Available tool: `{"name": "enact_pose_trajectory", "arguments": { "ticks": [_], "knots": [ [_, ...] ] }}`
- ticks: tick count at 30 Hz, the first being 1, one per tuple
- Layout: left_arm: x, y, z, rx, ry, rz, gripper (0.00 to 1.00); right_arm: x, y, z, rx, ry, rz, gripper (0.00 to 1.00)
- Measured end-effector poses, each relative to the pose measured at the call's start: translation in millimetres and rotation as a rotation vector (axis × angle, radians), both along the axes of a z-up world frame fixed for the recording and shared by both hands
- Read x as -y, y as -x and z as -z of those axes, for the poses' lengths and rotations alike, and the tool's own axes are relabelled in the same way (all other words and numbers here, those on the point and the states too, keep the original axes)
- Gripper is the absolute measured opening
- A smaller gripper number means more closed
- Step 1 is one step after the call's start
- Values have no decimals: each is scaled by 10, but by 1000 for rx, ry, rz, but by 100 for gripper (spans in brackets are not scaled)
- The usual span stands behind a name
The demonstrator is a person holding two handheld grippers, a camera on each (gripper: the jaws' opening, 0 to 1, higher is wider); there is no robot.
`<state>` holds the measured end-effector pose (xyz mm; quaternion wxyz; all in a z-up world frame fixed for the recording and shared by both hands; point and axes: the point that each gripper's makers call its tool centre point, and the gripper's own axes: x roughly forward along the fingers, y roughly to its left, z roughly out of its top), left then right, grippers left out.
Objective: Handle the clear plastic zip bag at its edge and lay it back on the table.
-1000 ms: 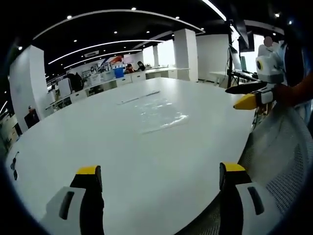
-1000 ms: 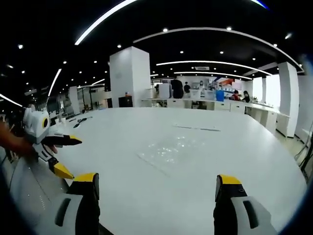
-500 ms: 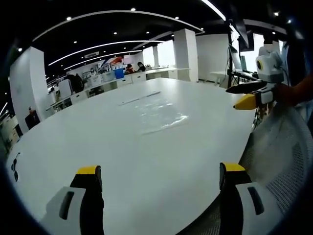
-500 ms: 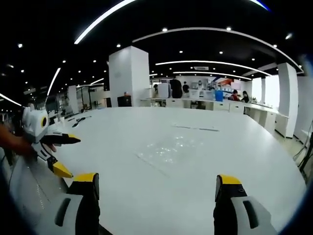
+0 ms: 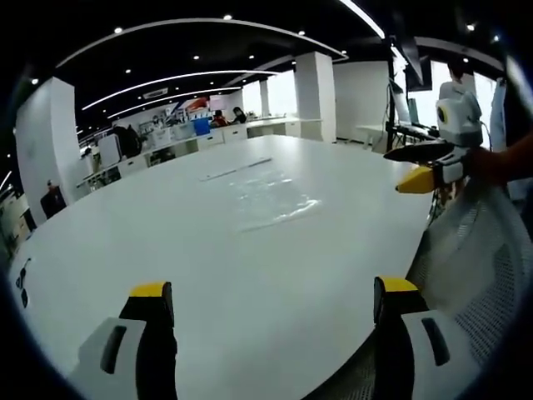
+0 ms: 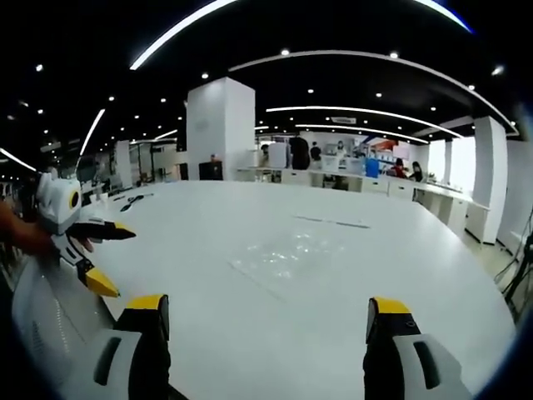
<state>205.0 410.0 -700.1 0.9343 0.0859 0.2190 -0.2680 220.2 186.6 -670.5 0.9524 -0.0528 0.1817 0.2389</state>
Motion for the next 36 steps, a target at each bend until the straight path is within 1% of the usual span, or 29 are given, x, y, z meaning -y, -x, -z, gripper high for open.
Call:
{"name": "enact_pose_trajectory", "arguments": {
  "ticks": [2, 4, 7, 11, 12, 13, 16, 19, 22, 26, 28, 32, 36],
  "knots": [
    [-8, -1, -15, 4, 3, -5, 99, -10, -2, -2, 4, 2, -8, 99],
    [-9, 4, 2, -4, -10, -3, 99, -19, -3, 5, 4, 15, -14, 99],
    [-6, 5, 11, -5, -16, 2, 99, -9, 3, 43, -13, 36, -19, 97],
    [-6, 16, 29, -16, -26, 4, 99, 6, -5, 80, -27, 46, -27, 95],
    [2, 20, 20, -13, -34, 8, 99, 16, -15, 99, -32, 57, -27, 95],
    [-2, 27, 41, -23, -53, 13, 99, 11, -10, 105, -38, 59, -31, 95],
    [-28, 24, 83, -49, -67, 16, 99, 8, -17, 103, -39, 59, -42, 95],
    [-66, 12, 102, -50, -91, 19, 99, -6, -26, 107, -54, 61, -61, 95],
    [-59, 21, 77, -59, -95, 22, 99, -29, -59, 125, -77, 70, -95, 94],
    [-23, 19, 64, -73, -101, 35, 99, -98, -113, 79, -65, 93, -144, 92],
    [-25, -6, 45, -62, -118, 45, 97, -137, -139, 52, -61, 101, -168, 90],
    [26, -22, -17, -59, -130, 72, 95, -171, -192, 51, -58, 125, -204, 88],
    [56, -43, -98, -56, -116, 73, 95, -218, -248, 81, -72, 145, -242, 86]
  ]
}}
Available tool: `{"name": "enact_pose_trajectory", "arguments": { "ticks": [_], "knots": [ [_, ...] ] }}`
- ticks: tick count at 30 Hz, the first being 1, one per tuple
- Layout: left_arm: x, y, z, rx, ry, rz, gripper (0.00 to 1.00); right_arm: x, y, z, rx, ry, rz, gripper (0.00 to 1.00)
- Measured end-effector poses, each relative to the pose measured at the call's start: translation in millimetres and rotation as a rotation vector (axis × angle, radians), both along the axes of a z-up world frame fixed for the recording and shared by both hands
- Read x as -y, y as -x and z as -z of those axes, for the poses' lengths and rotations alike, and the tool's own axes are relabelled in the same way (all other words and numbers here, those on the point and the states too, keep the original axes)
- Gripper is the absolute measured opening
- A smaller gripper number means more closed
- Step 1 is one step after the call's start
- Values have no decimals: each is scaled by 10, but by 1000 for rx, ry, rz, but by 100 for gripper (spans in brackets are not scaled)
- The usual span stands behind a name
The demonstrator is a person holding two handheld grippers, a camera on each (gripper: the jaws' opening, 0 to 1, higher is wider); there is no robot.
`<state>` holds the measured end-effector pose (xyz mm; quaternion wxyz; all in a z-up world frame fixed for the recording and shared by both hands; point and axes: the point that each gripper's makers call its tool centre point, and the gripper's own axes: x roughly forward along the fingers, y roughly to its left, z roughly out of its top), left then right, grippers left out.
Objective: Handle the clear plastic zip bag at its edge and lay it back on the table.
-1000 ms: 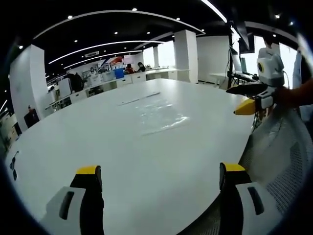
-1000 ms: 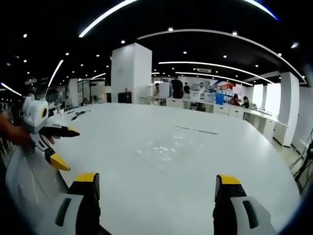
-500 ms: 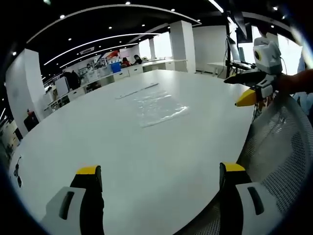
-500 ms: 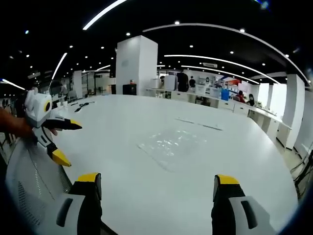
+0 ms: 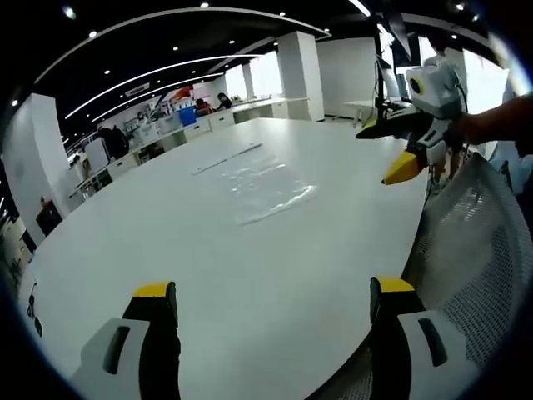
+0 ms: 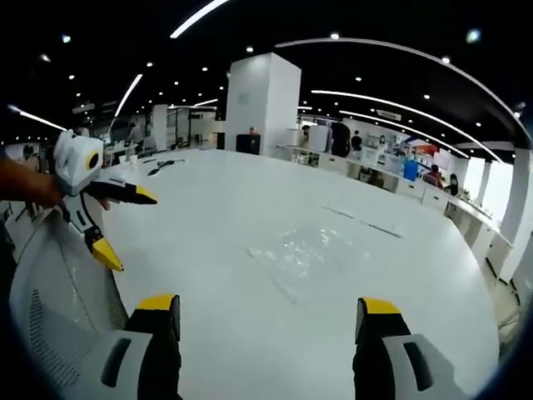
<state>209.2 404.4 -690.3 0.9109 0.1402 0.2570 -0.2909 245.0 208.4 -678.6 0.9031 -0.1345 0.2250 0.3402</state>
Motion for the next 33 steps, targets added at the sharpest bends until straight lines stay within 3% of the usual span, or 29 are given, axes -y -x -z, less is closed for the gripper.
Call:
{"name": "enact_pose_trajectory", "arguments": {
  "ticks": [6, 17, 33],
  "knots": [
    [12, -12, -36, 5, 17, -7, 94, -55, -107, -2, 23, 28, -64, 79],
    [-38, -36, 40, -17, 31, -25, 98, -180, -266, 46, 18, 72, -122, 79],
    [8, -32, 5, -19, 36, -9, 99, -166, -500, 321, -86, 102, -141, 76]
  ]
}}
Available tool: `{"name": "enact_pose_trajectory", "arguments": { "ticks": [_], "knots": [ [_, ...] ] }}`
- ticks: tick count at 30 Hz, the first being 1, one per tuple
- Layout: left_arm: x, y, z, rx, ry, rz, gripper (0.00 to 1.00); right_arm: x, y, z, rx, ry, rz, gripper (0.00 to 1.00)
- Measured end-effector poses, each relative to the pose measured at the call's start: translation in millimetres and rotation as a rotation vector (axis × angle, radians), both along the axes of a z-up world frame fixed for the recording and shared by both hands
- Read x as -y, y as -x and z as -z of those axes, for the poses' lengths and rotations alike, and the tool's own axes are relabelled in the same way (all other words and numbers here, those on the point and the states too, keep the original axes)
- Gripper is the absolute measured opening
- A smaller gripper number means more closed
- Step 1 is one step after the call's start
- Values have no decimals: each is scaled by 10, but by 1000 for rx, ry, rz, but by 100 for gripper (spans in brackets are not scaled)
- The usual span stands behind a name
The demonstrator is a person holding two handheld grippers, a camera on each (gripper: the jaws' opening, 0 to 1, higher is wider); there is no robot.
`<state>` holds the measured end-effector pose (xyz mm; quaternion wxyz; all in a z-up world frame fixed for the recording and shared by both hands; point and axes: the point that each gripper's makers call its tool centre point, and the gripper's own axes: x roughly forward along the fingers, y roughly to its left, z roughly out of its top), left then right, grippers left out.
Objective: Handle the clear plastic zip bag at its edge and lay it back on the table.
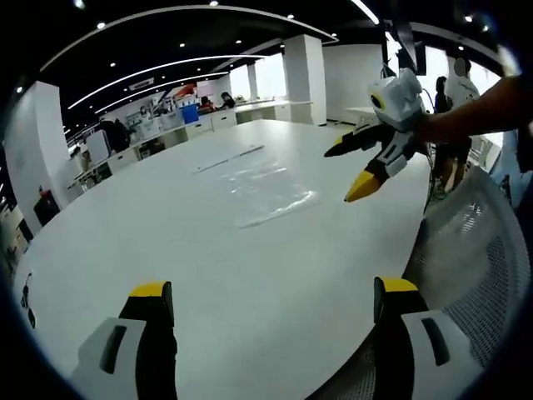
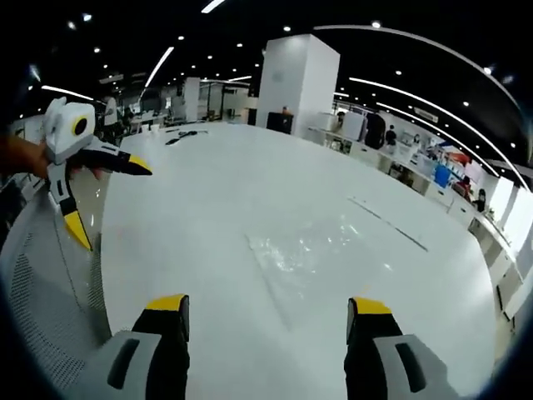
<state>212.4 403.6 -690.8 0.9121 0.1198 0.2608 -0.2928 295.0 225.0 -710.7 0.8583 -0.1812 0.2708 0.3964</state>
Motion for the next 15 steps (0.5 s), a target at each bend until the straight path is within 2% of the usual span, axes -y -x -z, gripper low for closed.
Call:
{"name": "enact_pose_trajectory", "arguments": {
  "ticks": [7, 15],
  "knots": [
    [-20, -18, 17, -6, 3, -3, 99, -37, -58, 68, -12, 15, 0, 68],
    [-51, -38, 43, -8, -3, -6, 99, -78, -78, 260, -66, 43, -29, 56]
  ]
}}
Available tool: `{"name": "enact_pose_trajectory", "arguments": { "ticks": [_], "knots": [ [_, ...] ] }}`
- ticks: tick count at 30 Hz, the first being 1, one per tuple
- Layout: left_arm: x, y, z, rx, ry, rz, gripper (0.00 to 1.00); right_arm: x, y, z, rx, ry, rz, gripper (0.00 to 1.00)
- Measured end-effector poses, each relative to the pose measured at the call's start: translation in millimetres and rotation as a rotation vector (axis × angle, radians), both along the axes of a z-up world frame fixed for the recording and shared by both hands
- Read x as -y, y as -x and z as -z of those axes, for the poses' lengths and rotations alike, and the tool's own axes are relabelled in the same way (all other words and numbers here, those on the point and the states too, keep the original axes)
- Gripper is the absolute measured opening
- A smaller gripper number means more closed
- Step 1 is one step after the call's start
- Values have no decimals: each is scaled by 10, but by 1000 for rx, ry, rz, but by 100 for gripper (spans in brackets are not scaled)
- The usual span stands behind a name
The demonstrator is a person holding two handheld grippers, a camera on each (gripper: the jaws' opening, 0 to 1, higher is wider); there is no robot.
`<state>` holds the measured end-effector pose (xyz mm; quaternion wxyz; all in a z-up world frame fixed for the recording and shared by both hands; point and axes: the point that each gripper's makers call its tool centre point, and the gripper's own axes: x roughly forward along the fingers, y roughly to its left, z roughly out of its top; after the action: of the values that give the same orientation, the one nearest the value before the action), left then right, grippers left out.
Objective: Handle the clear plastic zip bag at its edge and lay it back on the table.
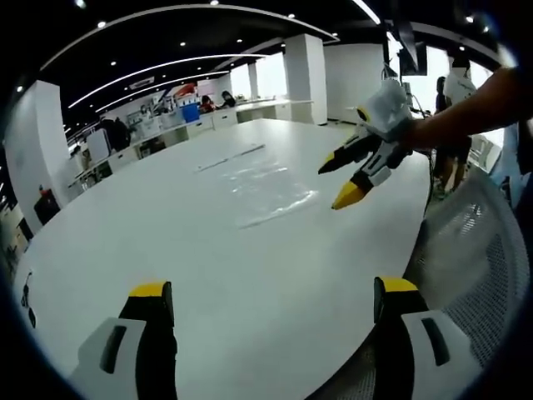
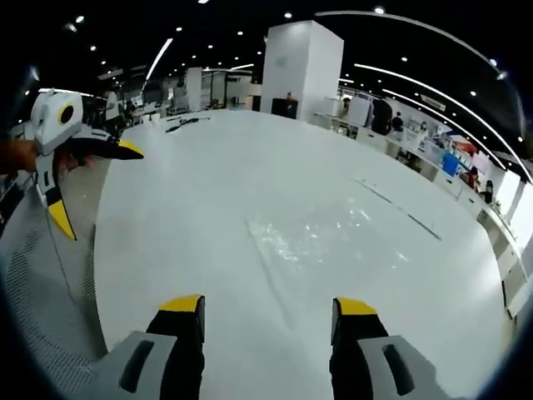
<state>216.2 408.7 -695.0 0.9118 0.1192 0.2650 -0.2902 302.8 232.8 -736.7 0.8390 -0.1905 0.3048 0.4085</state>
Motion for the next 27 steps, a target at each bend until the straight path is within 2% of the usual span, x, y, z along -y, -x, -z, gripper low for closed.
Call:
{"name": "enact_pose_trajectory", "arguments": {
  "ticks": [4, 12, 14, 20, 27],
  "knots": [
    [14, 13, -14, -2, -3, -5, 99, -42, -58, 98, -21, 1, -14, 53],
    [-25, -12, 15, -19, 7, -23, 99, -111, -85, 176, -69, -28, 26, 51],
    [-22, -11, 22, -24, 11, -25, 99, -112, -78, 223, -97, -25, 35, 50],
    [-24, -16, 28, -27, 16, -27, 99, -165, -39, 306, -116, 9, 22, 47],
    [-48, -22, 0, -24, 15, -32, 99, -226, -31, 366, -161, 2, 46, 47]
  ]
}}
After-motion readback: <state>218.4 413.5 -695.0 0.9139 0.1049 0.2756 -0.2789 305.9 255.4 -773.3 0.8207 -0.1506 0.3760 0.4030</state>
